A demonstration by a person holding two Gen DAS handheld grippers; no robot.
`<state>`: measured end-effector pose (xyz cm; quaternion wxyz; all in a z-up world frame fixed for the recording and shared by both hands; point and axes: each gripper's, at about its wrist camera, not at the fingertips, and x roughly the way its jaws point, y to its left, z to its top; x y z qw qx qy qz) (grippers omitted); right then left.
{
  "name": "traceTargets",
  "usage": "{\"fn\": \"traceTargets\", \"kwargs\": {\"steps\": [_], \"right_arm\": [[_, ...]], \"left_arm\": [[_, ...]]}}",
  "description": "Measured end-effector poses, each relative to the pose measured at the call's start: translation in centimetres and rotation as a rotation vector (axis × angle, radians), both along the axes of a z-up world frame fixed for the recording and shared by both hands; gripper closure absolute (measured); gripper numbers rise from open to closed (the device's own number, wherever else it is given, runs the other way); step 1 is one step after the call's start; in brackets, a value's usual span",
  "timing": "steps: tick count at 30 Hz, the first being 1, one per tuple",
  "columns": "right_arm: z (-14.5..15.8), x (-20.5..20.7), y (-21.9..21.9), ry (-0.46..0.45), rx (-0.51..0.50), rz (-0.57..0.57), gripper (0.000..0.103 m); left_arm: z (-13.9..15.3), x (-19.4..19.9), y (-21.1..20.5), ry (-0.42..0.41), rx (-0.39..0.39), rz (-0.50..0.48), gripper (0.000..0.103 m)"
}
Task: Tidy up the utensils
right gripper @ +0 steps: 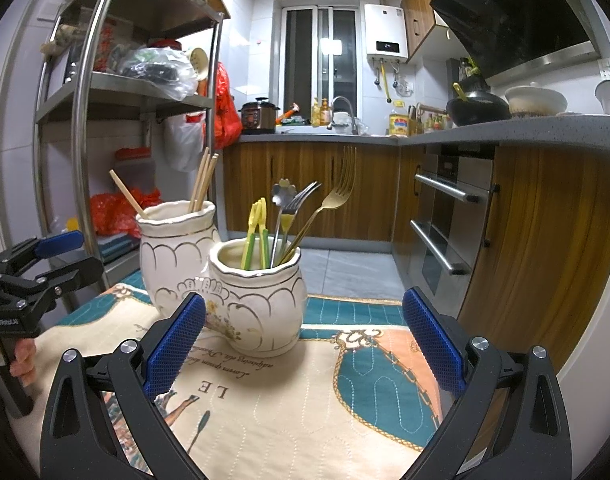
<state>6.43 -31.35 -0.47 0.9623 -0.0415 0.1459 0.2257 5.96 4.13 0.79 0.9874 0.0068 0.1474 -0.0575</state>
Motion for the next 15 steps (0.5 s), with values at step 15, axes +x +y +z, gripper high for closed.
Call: {"fn": "traceTargets", "kwargs": {"steps": [15], "right_arm": [[0.02, 0.0, -0.02, 0.001, -0.001, -0.001, 0.005]], "left_arm": [[-0.01, -0.06, -0.06, 0.001, -0.001, 0.0, 0.006]]}}
